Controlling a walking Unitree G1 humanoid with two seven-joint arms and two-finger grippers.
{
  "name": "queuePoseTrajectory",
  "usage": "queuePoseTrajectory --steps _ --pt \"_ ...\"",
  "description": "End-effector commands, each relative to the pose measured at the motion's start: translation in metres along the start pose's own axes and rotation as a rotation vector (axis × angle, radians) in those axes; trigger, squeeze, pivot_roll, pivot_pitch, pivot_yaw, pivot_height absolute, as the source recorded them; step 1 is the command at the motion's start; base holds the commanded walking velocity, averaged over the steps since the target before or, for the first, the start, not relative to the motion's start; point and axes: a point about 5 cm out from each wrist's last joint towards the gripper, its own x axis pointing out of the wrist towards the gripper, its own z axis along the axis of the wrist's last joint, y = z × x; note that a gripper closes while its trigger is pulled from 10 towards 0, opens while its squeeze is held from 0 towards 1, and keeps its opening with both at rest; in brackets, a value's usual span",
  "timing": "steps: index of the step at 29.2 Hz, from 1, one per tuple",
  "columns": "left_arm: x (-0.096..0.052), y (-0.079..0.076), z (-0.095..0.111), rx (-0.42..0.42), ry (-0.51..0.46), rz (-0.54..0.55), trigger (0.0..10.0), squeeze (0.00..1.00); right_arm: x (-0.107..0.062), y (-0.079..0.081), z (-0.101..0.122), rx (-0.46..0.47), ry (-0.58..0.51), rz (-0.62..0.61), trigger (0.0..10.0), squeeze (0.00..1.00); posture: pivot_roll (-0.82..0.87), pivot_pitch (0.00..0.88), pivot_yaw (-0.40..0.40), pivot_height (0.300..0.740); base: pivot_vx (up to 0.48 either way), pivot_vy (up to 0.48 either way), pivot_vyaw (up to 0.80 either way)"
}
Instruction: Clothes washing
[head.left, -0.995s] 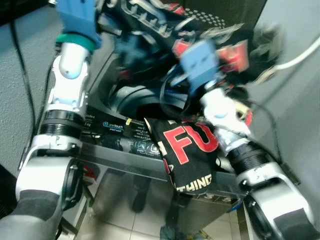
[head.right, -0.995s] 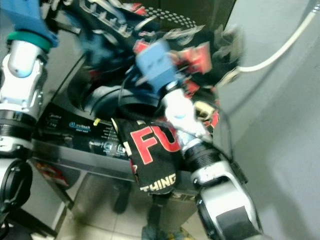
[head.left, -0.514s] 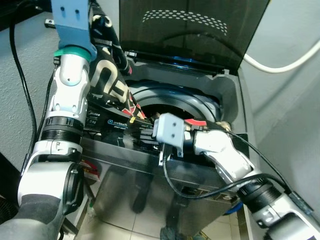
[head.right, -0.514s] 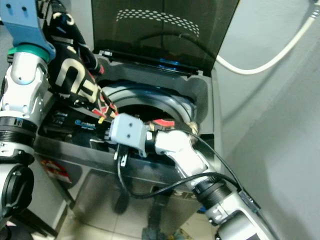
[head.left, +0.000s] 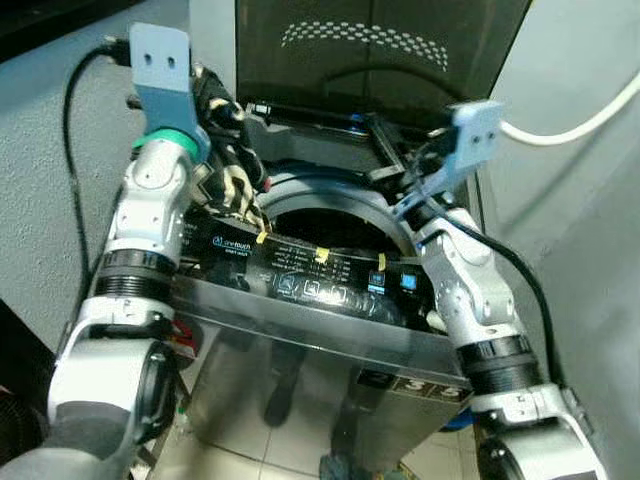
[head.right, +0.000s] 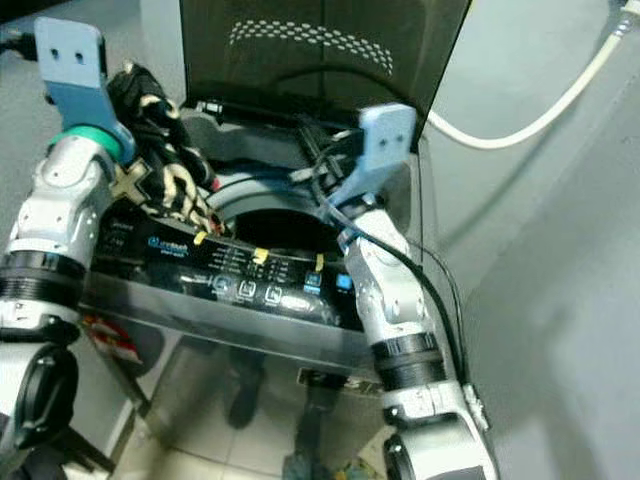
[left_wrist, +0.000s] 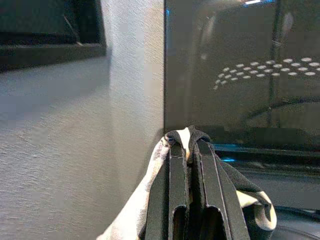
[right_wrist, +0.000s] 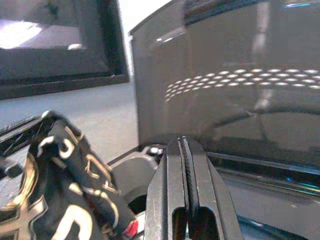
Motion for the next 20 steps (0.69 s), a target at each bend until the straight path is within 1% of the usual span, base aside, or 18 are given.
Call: queuePoseTrajectory --steps 1,2,3,4,5,6,7,9,10,12,13,14,15,16,18,19,20 --pt "-0.002 0.001 -0.008 -0.039 0.061 -0.044 10.0 0.0 -0.007 -0.009 0.0 0.024 -0.004 -0.072 10.0 0.0 0.1 0.049 -0.02 0.74 0.0 0.0 0.0" --pt "-0.002 0.001 -0.008 -0.039 0.061 -0.044 10.0 0.0 -0.007 -0.009 0.0 0.024 -0.004 -0.072 10.0 0.0 0.1 0.049 -0.02 0.74 0.0 0.0 0.0" --pt "-0.003 0.0 -0.011 -0.042 0.084 -0.083 10.0 0.47 -0.01 -0.012 0.0 0.025 -0.007 -0.106 10.0 0.0 0.1 0.049 -0.02 0.74 0.0 0.0 0.0" --pt "-0.003 0.0 -0.011 -0.042 0.084 -0.083 10.0 0.47 -0.01 -0.012 0.0 0.025 -0.007 -0.106 10.0 0.0 0.1 0.049 -0.02 0.74 0.0 0.0 0.0" --pt "-0.005 -0.001 -0.015 -0.045 0.104 -0.15 10.0 1.0 -0.013 -0.014 0.002 0.019 -0.013 -0.137 10.0 0.0 0.1 0.049 -0.02 0.74 0.0 0.0 0.0" --pt "-0.006 -0.002 -0.016 -0.032 0.101 -0.199 10.0 1.0 -0.016 -0.016 0.003 0.009 -0.02 -0.159 10.0 0.0 0.1 0.049 -0.02 0.74 0.0 0.0 0.0" --pt "-0.006 -0.002 -0.016 -0.032 0.101 -0.199 10.0 1.0 -0.016 -0.016 0.003 0.009 -0.02 -0.159 10.0 0.0 0.1 0.049 -0.02 0.74 0.0 0.0 0.0" --pt "-0.008 -0.002 -0.016 -0.016 0.092 -0.238 10.0 1.0 -0.017 -0.016 0.005 0.002 -0.026 -0.177 10.0 0.0 0.1 0.049 -0.02 0.74 0.0 0.0 0.0" --pt "-0.008 -0.002 -0.015 -0.008 0.103 -0.278 10.0 1.0 -0.019 -0.016 0.007 -0.019 -0.032 -0.18 10.0 0.0 0.1 0.055 -0.019 0.74 0.0 0.0 0.0" --pt "-0.008 -0.002 -0.015 -0.008 0.103 -0.278 10.0 1.0 -0.019 -0.016 0.007 -0.019 -0.032 -0.18 10.0 0.0 0.1 0.055 -0.019 0.74 0.0 0.0 0.0" --pt "-0.008 -0.002 -0.015 -0.012 0.122 -0.34 10.0 1.0 -0.02 -0.016 0.01 -0.032 -0.036 -0.183 10.0 0.0 0.1 0.055 -0.019 0.74 0.0 0.0 0.0" --pt "-0.008 -0.002 -0.015 -0.012 0.122 -0.34 10.0 1.0 -0.02 -0.016 0.01 -0.032 -0.036 -0.183 10.0 0.0 0.1 0.055 -0.019 0.74 0.0 0.0 0.0" --pt "-0.009 -0.004 -0.013 0.013 0.146 -0.423 10.0 1.0 -0.021 -0.015 0.011 -0.045 -0.039 -0.184 10.0 0.0 0.1 0.057 -0.016 0.74 0.0 0.0 0.0" --pt "-0.009 -0.004 -0.013 0.013 0.146 -0.423 10.0 1.0 -0.021 -0.015 0.011 -0.045 -0.039 -0.184 10.0 0.0 0.1 0.057 -0.016 0.74 0.0 0.0 0.0" --pt "-0.007 -0.007 -0.01 0.06 0.187 -0.591 10.0 1.0 -0.021 -0.015 0.011 -0.054 -0.037 -0.189 10.0 0.0 0.12 0.07 -0.021 0.74 0.0 0.0 0.0" --pt "-0.007 -0.007 -0.01 0.06 0.187 -0.591 10.0 1.0 -0.021 -0.015 0.011 -0.054 -0.037 -0.189 10.0 0.0 0.12 0.07 -0.021 0.74 0.0 0.0 0.0" --pt "-0.007 -0.01 -0.009 0.075 0.208 -0.682 10.0 1.0 -0.022 -0.015 0.011 -0.054 -0.032 -0.192 10.0 0.0 0.13 0.074 -0.024 0.74 0.0 0.0 0.0"
